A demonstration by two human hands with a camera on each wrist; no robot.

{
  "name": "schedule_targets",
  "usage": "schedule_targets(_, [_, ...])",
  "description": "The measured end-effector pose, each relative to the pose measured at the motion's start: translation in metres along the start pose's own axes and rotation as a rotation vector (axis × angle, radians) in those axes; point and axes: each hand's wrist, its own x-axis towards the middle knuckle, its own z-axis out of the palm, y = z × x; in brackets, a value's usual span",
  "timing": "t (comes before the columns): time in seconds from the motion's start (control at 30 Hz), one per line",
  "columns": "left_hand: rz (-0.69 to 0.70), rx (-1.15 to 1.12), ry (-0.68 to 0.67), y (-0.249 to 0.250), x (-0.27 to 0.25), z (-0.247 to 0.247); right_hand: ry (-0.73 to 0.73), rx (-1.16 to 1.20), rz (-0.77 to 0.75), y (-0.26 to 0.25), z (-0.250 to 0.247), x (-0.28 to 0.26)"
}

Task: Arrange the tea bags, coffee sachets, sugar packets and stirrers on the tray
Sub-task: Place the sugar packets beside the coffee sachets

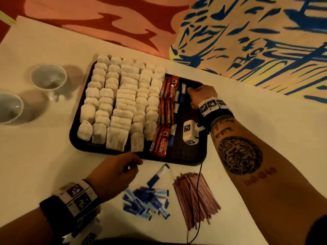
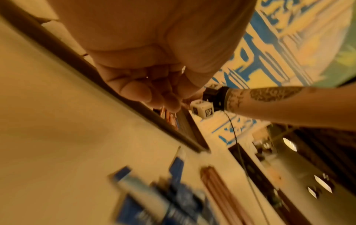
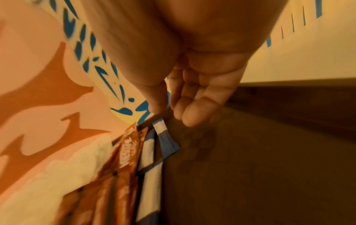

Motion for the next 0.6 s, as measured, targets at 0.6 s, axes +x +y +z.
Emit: schedule_targets(0.6, [0.377,0.846,-0.121,-0.046,-0.023,0.073,0.041,0.123,-0.168,0.09,0.04,-0.179])
